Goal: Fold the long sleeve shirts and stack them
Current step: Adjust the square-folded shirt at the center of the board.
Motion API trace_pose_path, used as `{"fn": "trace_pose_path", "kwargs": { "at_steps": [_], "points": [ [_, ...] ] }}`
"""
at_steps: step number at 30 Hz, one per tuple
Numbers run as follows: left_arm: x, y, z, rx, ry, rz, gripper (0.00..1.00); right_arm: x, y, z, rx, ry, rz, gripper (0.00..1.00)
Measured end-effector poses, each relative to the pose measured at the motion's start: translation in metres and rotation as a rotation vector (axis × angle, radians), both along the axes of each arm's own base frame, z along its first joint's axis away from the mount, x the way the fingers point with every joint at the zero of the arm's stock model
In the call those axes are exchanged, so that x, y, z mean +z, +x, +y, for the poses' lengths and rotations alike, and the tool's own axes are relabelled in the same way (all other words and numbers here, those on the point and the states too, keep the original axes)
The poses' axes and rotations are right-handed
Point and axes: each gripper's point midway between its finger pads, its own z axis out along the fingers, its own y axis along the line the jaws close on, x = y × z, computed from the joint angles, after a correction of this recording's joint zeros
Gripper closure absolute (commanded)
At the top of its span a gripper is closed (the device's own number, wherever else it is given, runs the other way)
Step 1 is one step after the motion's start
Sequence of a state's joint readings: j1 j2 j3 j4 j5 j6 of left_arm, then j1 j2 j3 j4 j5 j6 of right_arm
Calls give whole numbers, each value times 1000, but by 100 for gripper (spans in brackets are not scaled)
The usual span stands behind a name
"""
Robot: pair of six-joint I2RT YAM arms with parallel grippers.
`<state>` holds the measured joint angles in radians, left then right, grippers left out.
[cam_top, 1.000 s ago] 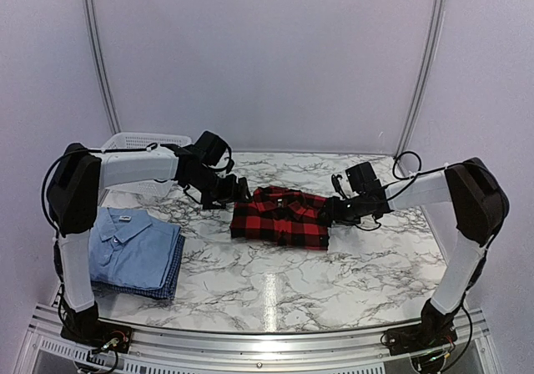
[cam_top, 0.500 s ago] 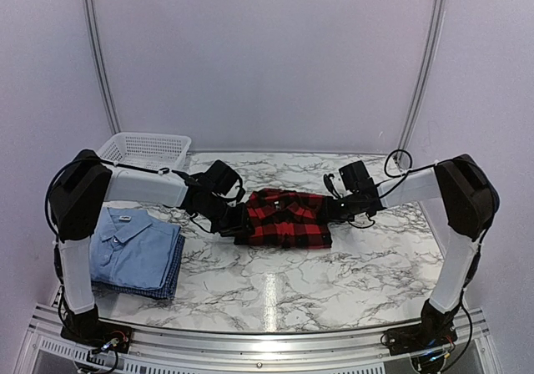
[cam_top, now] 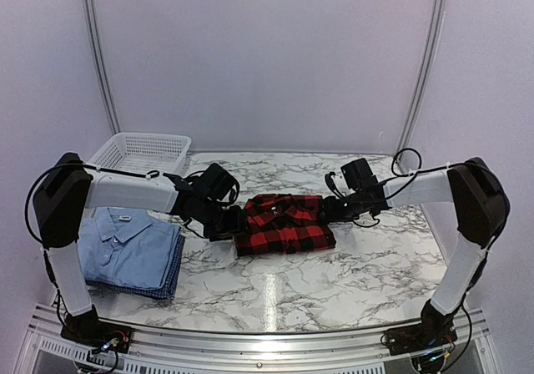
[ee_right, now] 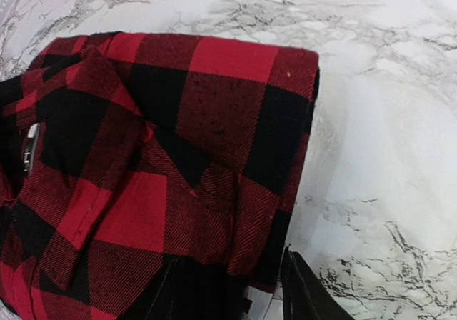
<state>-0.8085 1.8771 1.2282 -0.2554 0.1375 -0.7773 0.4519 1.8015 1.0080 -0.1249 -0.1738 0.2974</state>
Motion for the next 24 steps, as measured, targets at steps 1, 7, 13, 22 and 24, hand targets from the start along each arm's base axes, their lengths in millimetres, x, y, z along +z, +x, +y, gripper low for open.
{"fn": "trace_pose_path", "kwargs": {
  "at_steps": [1, 7, 13, 22, 24],
  "points": [
    [0, 5, 4, 13, 5, -7, 36, 6, 0, -1, -3, -2, -11, 56],
    [0, 30, 28, 85, 16, -19, 43, 38, 8, -4, -18, -5, -85, 59],
    [5, 50, 31, 104, -8, -31, 50, 36, 21, 8, 4, -22, -90, 63],
    [0, 61, 18, 92, -24, -30, 63, 5, 33, 16, 21, -70, -47, 65],
    [-1, 61, 17, 89, -23, -27, 66, -1, 32, 15, 21, -77, -37, 66]
  ]
}}
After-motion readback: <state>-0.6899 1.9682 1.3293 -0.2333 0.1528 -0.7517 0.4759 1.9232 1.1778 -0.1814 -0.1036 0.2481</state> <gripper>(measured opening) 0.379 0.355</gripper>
